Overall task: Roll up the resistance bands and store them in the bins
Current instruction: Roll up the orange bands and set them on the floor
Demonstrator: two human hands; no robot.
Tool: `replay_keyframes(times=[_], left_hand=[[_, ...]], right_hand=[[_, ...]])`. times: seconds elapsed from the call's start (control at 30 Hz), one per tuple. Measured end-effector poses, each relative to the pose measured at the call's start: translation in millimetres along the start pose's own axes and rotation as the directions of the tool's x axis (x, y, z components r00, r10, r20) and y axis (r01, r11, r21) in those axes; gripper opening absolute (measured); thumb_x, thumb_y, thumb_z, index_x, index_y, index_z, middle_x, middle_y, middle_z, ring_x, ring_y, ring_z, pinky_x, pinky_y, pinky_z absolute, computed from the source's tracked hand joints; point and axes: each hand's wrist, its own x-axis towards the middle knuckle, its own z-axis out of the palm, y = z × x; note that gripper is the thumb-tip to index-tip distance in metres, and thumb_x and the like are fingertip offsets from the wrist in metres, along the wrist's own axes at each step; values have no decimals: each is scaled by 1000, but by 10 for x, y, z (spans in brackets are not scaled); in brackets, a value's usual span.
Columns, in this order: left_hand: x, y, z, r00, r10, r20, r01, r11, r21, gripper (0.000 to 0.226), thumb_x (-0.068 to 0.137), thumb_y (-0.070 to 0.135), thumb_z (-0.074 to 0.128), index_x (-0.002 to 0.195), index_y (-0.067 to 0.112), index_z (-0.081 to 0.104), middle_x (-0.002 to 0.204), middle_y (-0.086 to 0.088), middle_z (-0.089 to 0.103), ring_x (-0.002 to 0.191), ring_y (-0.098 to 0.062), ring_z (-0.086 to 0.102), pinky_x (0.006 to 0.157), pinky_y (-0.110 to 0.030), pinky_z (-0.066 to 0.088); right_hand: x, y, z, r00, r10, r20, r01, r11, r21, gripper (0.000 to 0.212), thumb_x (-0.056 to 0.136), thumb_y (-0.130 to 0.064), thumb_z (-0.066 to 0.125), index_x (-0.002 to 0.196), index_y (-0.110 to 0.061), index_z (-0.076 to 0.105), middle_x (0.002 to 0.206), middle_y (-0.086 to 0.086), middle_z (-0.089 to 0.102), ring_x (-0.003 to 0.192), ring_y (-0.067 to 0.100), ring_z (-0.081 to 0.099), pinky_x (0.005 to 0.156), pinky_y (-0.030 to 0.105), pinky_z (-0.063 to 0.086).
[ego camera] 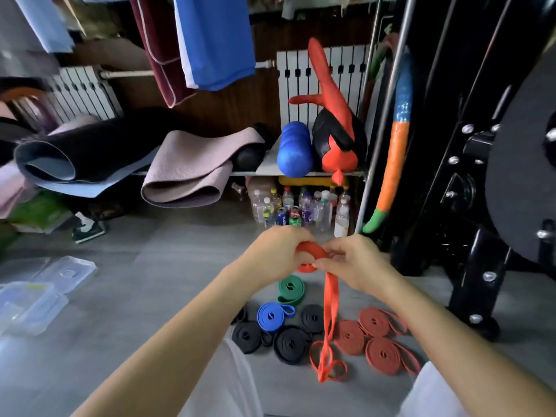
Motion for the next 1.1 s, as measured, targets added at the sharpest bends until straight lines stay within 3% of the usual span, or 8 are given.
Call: replay_keyframes(times=[0.13, 0.23, 0.47, 0.6, 0.83, 0.97, 1.03, 1.1], left_hand=[[113, -107, 42, 993, -72, -95, 61, 992, -114, 13, 77, 15, 69, 89, 17, 72, 71, 11, 60, 67, -9, 53, 64, -20, 36], [187, -206, 110, 983, -132, -129, 96, 963, -254, 13, 78, 12, 71, 89, 17, 73, 81, 5, 70, 79, -13, 63, 77, -24, 48], [202, -422, 497, 963, -255, -90, 184, 861, -473, 14, 78, 8, 72, 87, 19, 72, 84, 3, 72, 81, -10, 68, 84, -30, 53], [240, -431, 580, 959, -266, -98, 153, 776, -612, 20, 79, 3, 70, 87, 21, 70, 87, -1, 74, 81, -13, 70, 82, -29, 55], [297, -448, 559, 965, -264, -4, 175, 651, -738, 19, 81, -3, 66, 94, 10, 69, 84, -4, 72, 76, -10, 69, 72, -24, 57], [278, -480, 560, 965, -258, 43, 198, 615, -763, 21, 83, -1, 65, 97, 13, 69, 83, 1, 73, 77, -10, 69, 73, -28, 57], [263, -478, 574, 966, -256, 30, 189, 624, -758, 21, 82, 1, 67, 92, 19, 68, 85, 2, 73, 80, -12, 69, 75, -29, 58], [243, -500, 625, 973, -230, -32, 171, 805, -568, 20, 80, 8, 71, 92, 23, 68, 87, 10, 70, 83, -6, 66, 80, -24, 52]], right_hand=[[49, 112, 4, 1000, 27, -16, -25, 989, 142, 24, 70, -17, 80, 72, -35, 64, 70, -19, 69, 71, -3, 65, 75, 22, 54], [52, 281, 27, 996, 51, -79, -45, 996, 81, 28, 68, -21, 81, 64, -38, 60, 64, -33, 63, 63, -12, 59, 61, 3, 43], [76, 666, 201, 998, 40, -58, -28, 980, 197, 24, 80, -13, 72, 79, -38, 71, 71, -23, 69, 73, -6, 66, 70, 16, 53], [131, 664, 347, 998, 25, -56, -14, 981, 194, 13, 78, -24, 73, 82, -37, 72, 74, 0, 73, 70, 20, 69, 68, 38, 55], [229, 729, 329, 992, 30, -126, -2, 976, 216, 22, 74, -23, 77, 73, -42, 66, 71, -18, 70, 69, 2, 68, 69, 20, 53], [220, 698, 296, 997, 45, -66, -20, 939, 344, 29, 73, -14, 77, 81, -40, 68, 82, -10, 74, 78, 8, 70, 76, 20, 54], [207, 683, 282, 997, 49, -54, -30, 951, 309, 27, 74, -15, 76, 78, -40, 68, 79, -12, 73, 77, 6, 70, 76, 20, 54], [180, 672, 289, 997, 57, -48, -47, 981, 189, 20, 76, -18, 76, 79, -37, 71, 75, -14, 72, 73, 3, 68, 73, 23, 54]])
